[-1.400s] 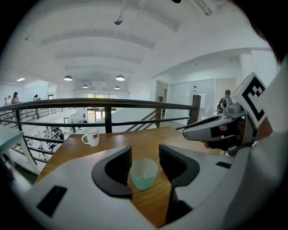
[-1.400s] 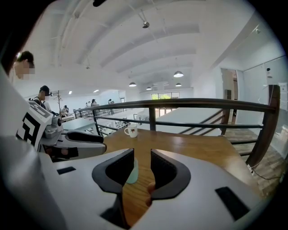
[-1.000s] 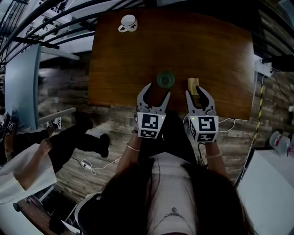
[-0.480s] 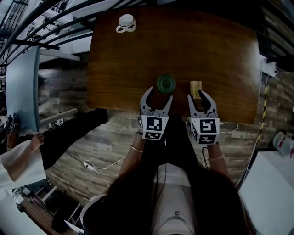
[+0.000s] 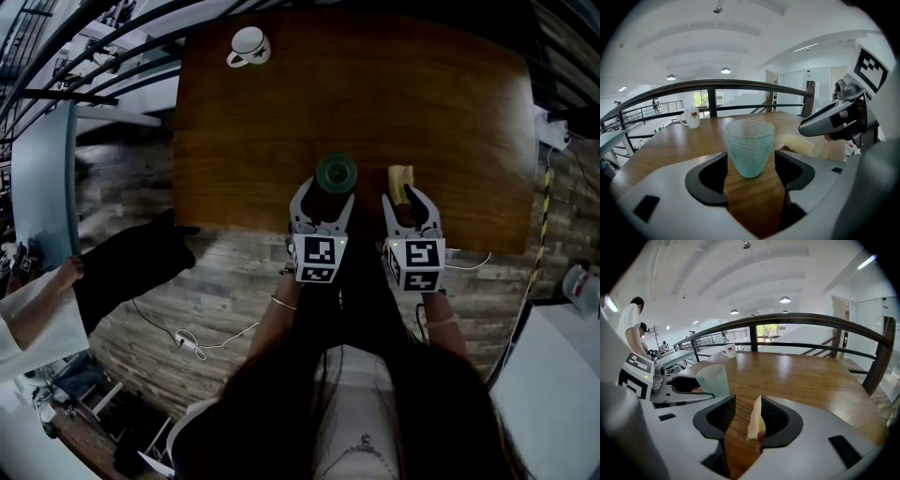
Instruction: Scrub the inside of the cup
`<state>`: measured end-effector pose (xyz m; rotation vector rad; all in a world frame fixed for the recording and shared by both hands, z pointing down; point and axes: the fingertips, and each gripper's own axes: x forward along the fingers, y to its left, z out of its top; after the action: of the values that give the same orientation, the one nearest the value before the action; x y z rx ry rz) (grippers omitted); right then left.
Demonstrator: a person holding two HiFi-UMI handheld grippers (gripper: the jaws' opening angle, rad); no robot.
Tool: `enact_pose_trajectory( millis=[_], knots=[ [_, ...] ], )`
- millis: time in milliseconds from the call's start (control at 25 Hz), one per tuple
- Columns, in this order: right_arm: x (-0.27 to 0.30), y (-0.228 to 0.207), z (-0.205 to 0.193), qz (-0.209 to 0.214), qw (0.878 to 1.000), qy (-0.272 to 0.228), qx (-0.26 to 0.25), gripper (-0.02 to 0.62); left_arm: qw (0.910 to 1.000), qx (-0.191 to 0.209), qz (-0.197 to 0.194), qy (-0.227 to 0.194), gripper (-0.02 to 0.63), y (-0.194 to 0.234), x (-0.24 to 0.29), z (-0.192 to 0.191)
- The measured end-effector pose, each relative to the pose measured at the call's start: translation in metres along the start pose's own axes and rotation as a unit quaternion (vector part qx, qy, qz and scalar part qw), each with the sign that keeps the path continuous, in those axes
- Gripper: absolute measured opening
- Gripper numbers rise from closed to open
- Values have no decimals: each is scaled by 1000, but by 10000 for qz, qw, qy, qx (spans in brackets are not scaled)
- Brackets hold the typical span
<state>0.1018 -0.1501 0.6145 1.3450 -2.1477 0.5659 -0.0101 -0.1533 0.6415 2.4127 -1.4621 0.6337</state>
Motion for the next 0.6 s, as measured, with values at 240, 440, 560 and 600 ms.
enact_pose_trajectory(
  millis=[240,440,560,600],
  knots=[
    [8,-8,-13,-187,9997,162,-16,185,9999,-109,93,56,316,6,11,-7],
    [16,-16,-21,-382,9989,250,72,219,9999,-64,68,61,325,8,21,-6],
    [20,-21,-28,-404,9984,341,188,234,9998,-112,84,126,330,6,26,-14],
    [21,-23,-30,-417,9983,355,209,239,9998,-104,92,124,330,6,28,-13]
  ],
)
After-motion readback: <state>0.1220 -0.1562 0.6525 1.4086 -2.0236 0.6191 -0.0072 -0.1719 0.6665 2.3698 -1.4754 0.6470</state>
